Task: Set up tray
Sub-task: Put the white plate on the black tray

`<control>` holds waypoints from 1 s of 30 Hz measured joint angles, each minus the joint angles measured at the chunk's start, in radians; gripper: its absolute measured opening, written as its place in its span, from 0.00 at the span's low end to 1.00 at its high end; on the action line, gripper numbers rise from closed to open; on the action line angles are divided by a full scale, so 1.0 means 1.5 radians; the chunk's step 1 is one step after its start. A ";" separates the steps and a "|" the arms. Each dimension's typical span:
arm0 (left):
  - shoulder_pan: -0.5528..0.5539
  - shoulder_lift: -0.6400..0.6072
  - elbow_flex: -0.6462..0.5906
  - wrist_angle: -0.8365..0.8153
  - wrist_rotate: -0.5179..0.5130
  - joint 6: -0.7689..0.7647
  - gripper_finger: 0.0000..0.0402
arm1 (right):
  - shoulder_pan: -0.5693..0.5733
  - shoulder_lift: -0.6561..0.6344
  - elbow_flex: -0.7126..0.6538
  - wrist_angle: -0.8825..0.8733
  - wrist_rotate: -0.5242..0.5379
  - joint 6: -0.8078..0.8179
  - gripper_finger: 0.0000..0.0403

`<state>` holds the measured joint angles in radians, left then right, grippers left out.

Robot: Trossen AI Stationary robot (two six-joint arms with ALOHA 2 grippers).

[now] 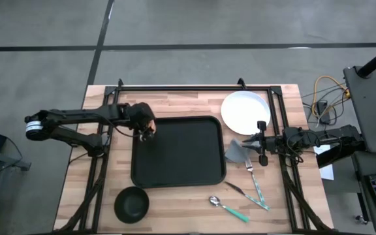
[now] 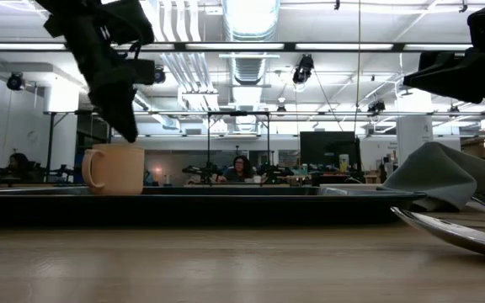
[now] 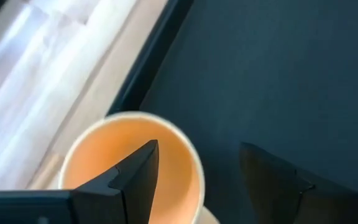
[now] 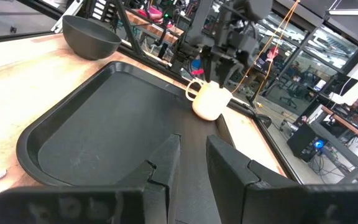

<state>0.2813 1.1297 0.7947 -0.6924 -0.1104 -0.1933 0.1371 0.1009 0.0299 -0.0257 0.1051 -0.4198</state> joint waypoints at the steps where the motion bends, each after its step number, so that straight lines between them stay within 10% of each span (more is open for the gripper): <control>1: 0.000 0.000 0.008 -0.002 0.000 0.000 0.50 | 0.000 0.000 0.000 0.000 0.000 0.000 0.17; 19: -0.014 0.000 0.042 -0.010 0.094 -0.033 0.50 | 0.000 0.000 0.000 0.000 0.000 0.000 0.17; 30: -0.162 0.000 0.064 -0.009 0.096 0.080 0.50 | 0.000 0.000 0.000 0.000 0.000 0.000 0.17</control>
<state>0.0391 1.1297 0.8908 -0.7066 0.0329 -0.0727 0.1368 0.1009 0.0299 -0.0257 0.1055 -0.4198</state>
